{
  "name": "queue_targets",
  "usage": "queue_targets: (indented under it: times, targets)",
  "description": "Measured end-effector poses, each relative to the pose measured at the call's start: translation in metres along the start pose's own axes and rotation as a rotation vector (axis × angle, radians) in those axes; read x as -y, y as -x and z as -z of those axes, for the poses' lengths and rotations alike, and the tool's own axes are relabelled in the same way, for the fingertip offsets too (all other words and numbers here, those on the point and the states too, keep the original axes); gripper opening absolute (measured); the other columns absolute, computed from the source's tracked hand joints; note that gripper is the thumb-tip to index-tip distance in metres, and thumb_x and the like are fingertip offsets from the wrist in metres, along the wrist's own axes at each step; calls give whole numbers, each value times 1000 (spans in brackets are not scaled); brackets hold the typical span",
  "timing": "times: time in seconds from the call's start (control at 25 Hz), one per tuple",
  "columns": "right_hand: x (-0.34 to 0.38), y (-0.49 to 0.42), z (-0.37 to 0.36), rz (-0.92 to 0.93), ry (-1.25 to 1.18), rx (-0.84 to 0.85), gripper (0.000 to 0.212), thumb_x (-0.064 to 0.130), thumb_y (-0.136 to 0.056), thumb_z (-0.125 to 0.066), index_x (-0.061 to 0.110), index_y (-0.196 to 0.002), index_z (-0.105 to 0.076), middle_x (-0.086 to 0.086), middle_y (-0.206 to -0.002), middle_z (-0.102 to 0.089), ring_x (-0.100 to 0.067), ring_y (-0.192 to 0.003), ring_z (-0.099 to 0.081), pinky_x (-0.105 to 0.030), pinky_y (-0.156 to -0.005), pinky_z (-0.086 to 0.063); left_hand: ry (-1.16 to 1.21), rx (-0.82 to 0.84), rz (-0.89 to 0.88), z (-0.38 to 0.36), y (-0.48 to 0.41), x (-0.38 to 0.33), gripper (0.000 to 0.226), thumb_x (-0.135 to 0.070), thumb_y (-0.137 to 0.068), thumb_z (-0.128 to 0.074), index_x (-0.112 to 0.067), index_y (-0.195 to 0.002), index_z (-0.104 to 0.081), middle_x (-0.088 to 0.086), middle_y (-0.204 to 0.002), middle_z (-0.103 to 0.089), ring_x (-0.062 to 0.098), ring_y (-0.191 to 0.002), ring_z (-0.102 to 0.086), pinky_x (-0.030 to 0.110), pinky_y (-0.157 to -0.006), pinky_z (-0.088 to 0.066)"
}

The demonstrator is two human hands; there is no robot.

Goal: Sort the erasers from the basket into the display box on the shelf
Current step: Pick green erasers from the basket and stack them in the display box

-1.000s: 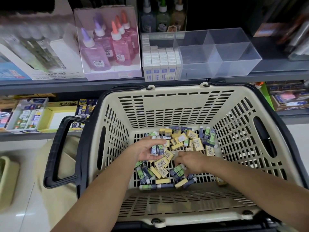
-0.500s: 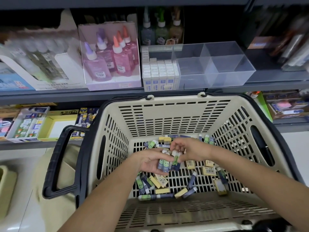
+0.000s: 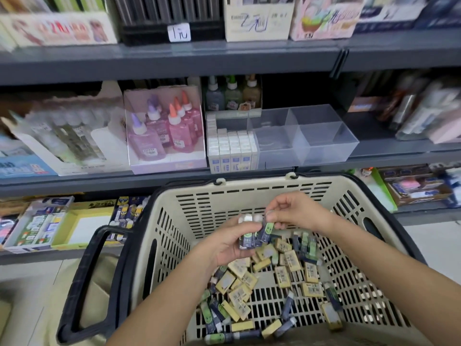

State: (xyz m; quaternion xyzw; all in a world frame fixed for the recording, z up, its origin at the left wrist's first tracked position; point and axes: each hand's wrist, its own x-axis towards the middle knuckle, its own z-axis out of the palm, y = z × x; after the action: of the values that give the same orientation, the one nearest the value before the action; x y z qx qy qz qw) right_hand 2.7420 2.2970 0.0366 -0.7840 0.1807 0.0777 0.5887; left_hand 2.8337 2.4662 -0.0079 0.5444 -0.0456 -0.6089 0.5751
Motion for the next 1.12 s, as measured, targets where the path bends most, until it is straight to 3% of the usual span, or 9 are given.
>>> queue_targets:
  times: [0.12, 0.24, 0.4, 0.52, 0.6, 0.72, 0.84, 1.0, 1.12]
  targets:
    - [35, -4, 31, 106, -72, -97, 9, 1, -80, -66, 10, -83, -66, 3, -62, -68, -4, -54, -62, -14, -56, -50, 0, -71, -149, -4, 6, -34, 56, -19, -67, -78, -11, -114, -49, 5, -79, -70, 15, -64, -65, 25, -51, -54]
    - [69, -20, 61, 240, -55, -362, 12, 4, -77, -70, 13, -72, -63, 0, -57, -64, -5, -50, -58, -19, -56, -51, 67, -162, -314, -5, 12, -66, 35, -15, -71, -75, -16, -99, -55, 8, -82, -68, 16, -64, -61, 21, -43, -49]
    - [87, -55, 76, 253, 369, -660, 16, 24, -71, -78, 22, -67, -63, 6, -68, -65, -10, -68, -60, -25, -69, -47, 113, -278, -427, -5, 12, -92, 20, -13, -79, -70, -17, -92, -55, 7, -80, -67, 14, -61, -63, 19, -44, -49]
    - [80, -73, 66, 173, 644, -504, 16, 36, -72, -75, 24, -73, -65, 9, -72, -64, -12, -78, -61, -27, -71, -46, 26, -316, -412, -10, 10, -100, 22, -14, -78, -72, -17, -91, -55, 7, -81, -66, 14, -62, -63, 20, -45, -50]
    - [73, -81, 63, 146, 671, -333, 13, 35, -79, -71, 24, -83, -69, 5, -85, -68, -13, -89, -63, -26, -77, -47, -10, -326, -398, -12, 7, -100, 24, -14, -77, -73, -17, -92, -54, 7, -80, -67, 15, -63, -63, 20, -45, -50]
    - [65, -83, 65, 91, 736, -166, 25, 36, -79, -71, 23, -100, -67, 4, -99, -68, -12, -99, -60, -30, -88, -47, -2, -323, -394, -11, 6, -98, 27, -15, -77, -74, -15, -95, -54, 7, -79, -68, 14, -59, -64, 21, -44, -49]
    - [60, -86, 59, 108, 876, -244, 21, 32, -83, -67, 23, -101, -66, 3, -101, -68, -16, -98, -60, -29, -83, -47, 2, -304, -392, -7, 7, -97, 28, -15, -77, -74, -14, -97, -54, 6, -80, -69, 15, -63, -63, 21, -44, -49]
    - [62, -88, 50, 123, 849, -274, 18, 32, -84, -65, 23, -99, -67, 4, -97, -68, -17, -95, -61, -28, -78, -46, 11, -267, -400, -4, 10, -100, 25, -14, -77, -73, -15, -95, -56, 6, -79, -68, 19, -70, -62, 22, -45, -49]
    - [66, -82, 49, 143, 874, -281, 28, 34, -85, -64, 21, -109, -64, 2, -106, -67, -19, -103, -59, -30, -85, -46, 14, -251, -414, -7, 9, -108, 24, -10, -76, -73, -16, -93, -56, 8, -82, -65, 17, -66, -61, 22, -45, -49]
